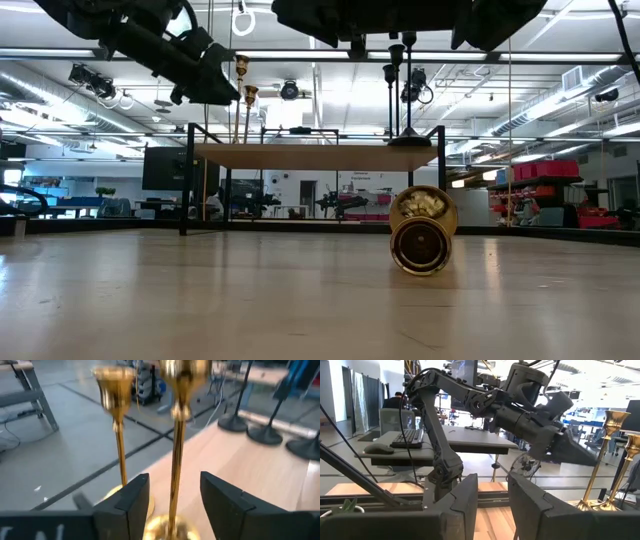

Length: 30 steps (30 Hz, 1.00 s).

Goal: Pick & Place candle stick holders
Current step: Put the gold candle holder on the shelf aligned with the other gold candle holders

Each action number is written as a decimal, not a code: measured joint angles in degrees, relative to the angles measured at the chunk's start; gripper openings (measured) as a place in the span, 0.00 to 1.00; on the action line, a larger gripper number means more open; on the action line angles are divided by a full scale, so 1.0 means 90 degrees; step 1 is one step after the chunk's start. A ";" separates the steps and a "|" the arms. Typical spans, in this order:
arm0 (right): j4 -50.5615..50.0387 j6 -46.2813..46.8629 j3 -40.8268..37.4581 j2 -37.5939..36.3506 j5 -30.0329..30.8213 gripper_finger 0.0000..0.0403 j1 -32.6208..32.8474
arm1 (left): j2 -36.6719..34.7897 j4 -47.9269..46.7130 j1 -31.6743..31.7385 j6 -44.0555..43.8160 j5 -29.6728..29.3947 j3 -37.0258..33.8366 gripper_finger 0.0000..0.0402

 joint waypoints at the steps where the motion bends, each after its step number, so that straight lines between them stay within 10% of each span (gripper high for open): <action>1: -0.0017 -0.0042 0.0000 -0.0002 0.0026 0.27 0.0000 | -0.0065 -0.0181 0.0001 0.0027 -0.0001 0.0000 0.45; 10: -0.0850 -0.0125 0.0002 -0.0146 0.0281 0.27 0.0013 | -0.0931 -0.1821 -0.0003 0.0225 0.0321 0.0002 0.47; 20: -0.3411 -0.0243 0.0027 -0.1175 0.0225 0.27 0.0107 | -0.1819 -0.3090 -0.0786 -0.0088 0.2996 0.0002 0.45; 30: -0.7694 0.1200 0.1207 -0.1575 0.0040 0.27 0.0268 | -0.1816 -0.2970 -0.2651 -0.0700 0.1310 0.0002 0.45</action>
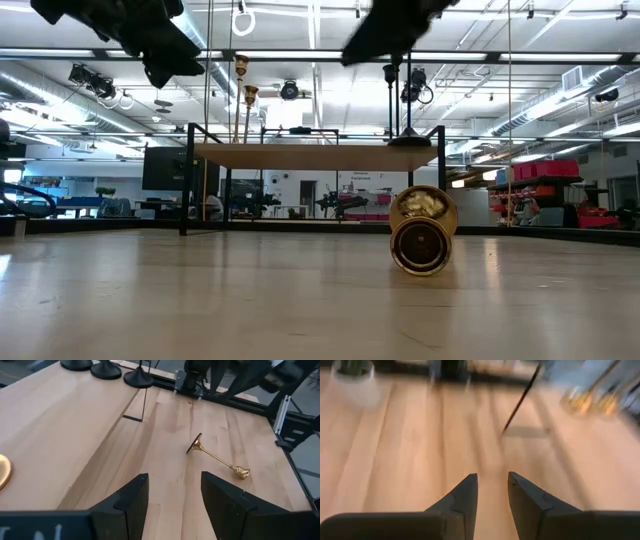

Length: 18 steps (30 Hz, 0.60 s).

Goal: Pick & Place candle stick holders
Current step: Put the gold candle holder on the shelf aligned with the other gold candle holders

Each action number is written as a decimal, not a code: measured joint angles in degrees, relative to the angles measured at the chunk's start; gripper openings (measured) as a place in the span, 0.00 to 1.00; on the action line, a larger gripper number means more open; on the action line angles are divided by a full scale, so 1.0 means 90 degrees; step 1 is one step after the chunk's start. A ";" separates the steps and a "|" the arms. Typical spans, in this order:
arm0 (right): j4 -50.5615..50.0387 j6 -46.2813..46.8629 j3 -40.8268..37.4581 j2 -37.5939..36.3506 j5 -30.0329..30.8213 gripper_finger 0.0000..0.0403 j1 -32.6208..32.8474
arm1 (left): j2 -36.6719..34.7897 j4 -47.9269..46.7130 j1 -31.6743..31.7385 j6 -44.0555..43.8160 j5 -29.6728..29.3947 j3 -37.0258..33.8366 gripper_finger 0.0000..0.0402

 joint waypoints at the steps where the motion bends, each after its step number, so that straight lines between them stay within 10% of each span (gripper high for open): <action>1: -0.0393 0.0238 0.0046 0.0021 -0.0035 0.27 0.0081 | -0.0002 0.0017 -0.0180 -0.0057 -0.0148 0.0000 0.45; 18: -0.1606 -0.0077 0.0104 0.1436 -0.0614 0.27 0.1449 | 0.0725 0.0409 -0.2368 -0.0407 -0.1820 0.0005 0.45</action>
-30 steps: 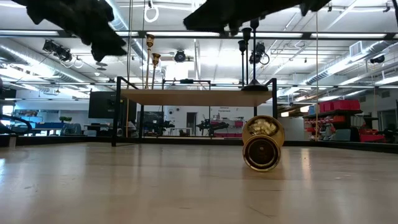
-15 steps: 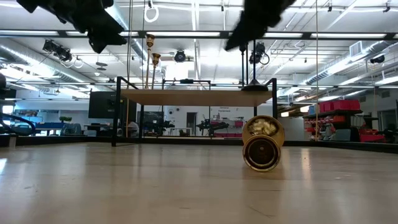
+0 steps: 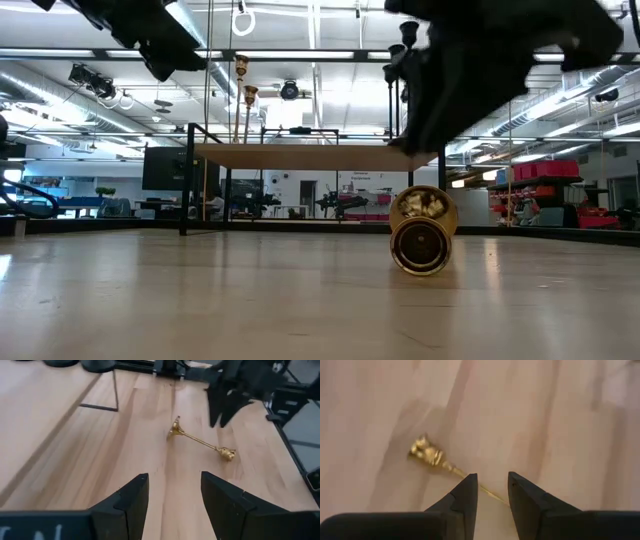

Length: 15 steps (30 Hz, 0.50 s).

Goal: Pick & Place candle stick holders
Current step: Put the gold candle holder on the shelf aligned with the other gold candle holders

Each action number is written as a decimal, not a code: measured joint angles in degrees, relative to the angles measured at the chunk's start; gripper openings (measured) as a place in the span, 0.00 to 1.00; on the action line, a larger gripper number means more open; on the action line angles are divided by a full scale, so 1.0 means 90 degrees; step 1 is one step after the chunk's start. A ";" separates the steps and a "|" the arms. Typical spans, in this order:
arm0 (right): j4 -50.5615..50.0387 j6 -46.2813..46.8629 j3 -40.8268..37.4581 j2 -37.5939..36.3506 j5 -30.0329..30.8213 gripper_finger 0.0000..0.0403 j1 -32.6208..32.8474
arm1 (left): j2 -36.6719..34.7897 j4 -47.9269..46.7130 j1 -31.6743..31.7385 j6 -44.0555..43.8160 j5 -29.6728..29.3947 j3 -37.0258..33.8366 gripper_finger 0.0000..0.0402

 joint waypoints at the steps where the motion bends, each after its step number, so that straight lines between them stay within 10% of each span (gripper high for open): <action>1: -0.0094 -0.0119 0.0052 0.0125 -0.0005 0.27 0.0002 | 0.0078 0.0065 -0.0083 0.0002 -0.0043 0.0000 0.45; 15: -0.0498 -0.1485 0.0319 0.0866 0.0015 0.27 0.0024 | 0.0527 0.0180 -0.0535 0.0022 -0.0718 0.0000 0.45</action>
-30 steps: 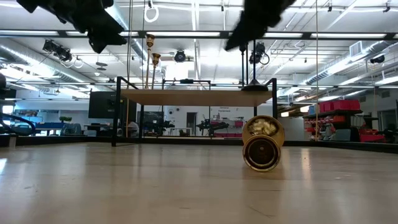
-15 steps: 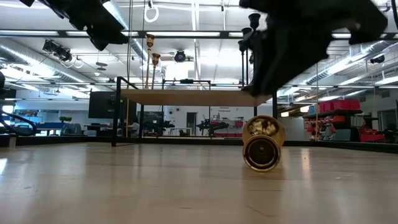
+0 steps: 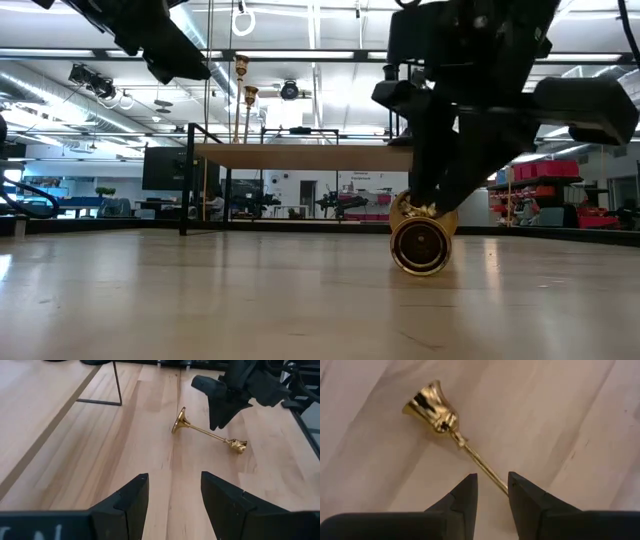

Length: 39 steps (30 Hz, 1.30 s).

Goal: Pick & Place candle stick holders
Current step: Put the gold candle holder on the shelf aligned with the other gold candle holders

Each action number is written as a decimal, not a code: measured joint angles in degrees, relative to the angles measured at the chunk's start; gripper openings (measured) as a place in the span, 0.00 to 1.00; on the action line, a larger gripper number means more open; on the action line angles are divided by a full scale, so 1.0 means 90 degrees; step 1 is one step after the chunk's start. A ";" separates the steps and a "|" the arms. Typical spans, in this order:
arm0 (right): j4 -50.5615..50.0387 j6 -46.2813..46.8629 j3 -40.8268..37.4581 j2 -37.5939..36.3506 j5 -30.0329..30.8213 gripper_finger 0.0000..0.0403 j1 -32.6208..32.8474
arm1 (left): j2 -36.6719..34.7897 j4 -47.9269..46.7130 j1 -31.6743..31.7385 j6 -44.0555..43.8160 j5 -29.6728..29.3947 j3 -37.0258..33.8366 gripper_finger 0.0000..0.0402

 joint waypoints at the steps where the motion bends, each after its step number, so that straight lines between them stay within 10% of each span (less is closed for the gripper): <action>1: -0.0013 -0.0002 0.0000 0.0011 0.0005 0.27 -0.0002 | 0.0000 -0.0012 -0.0003 0.0000 0.0000 0.0000 0.45; 19: 0.0317 -0.0121 0.0003 0.0583 0.0196 0.27 -0.0019 | -0.0002 -0.0044 -0.0003 0.0000 -0.0008 0.0000 0.45; 29: 0.0403 0.0223 0.0002 0.0580 0.0212 0.03 -0.0088 | -0.0002 -0.0052 -0.0001 0.0000 -0.0019 -0.0002 0.45; 39: 0.0441 0.0622 0.0344 0.0579 0.0109 0.02 -0.0316 | -0.0002 -0.0050 -0.0001 0.0000 -0.0019 -0.0002 0.45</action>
